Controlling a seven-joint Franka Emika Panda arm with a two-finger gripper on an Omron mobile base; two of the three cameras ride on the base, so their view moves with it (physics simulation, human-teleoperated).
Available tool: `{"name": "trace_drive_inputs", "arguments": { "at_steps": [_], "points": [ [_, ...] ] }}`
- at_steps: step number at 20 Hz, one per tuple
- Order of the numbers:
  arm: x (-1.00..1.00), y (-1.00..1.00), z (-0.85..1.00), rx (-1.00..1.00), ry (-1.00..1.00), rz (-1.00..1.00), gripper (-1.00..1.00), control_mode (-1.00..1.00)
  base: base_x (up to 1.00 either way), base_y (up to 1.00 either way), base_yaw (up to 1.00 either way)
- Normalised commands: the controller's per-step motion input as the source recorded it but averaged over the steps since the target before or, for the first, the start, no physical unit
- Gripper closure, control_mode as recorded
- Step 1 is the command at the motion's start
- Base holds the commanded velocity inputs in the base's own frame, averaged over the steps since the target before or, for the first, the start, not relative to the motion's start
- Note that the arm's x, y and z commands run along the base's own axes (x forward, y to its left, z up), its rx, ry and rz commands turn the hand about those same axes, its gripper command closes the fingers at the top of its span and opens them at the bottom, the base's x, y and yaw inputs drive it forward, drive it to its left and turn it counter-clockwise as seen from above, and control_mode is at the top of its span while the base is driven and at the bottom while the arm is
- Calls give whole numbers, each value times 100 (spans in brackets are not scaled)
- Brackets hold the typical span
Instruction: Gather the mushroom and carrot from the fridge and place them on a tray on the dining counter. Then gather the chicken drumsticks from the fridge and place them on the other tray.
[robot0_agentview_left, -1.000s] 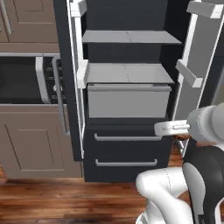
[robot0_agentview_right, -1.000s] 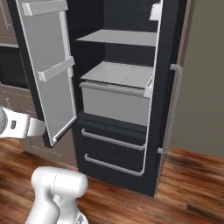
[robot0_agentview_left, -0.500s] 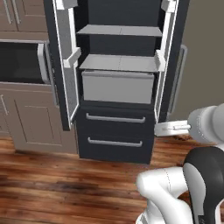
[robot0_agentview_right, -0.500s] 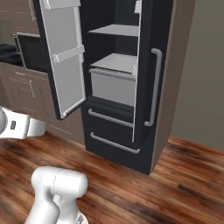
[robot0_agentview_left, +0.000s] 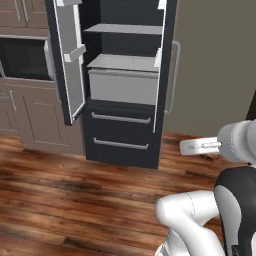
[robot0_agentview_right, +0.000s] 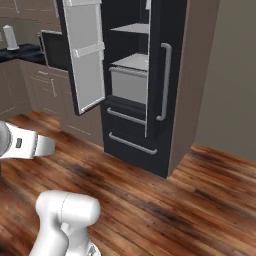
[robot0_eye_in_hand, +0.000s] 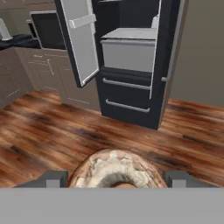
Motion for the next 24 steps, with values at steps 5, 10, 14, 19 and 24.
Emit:
{"name": "trace_drive_inputs", "arguments": {
  "at_steps": [5, 10, 14, 19, 24],
  "points": [
    [0, 0, 0, 0, 0, 0, 100, 100, -100, 2, 11],
    [0, 0, 0, 0, 0, 0, 100, 100, -100, 16, 5],
    [0, 0, 0, 0, 0, 0, 100, 100, -100, 24, 1],
    [0, 0, 0, 0, 0, 0, 100, 100, -95, 11, 4],
    [0, 0, 0, 0, 0, 0, 100, 100, -6, -97, 9]
  ]
}}
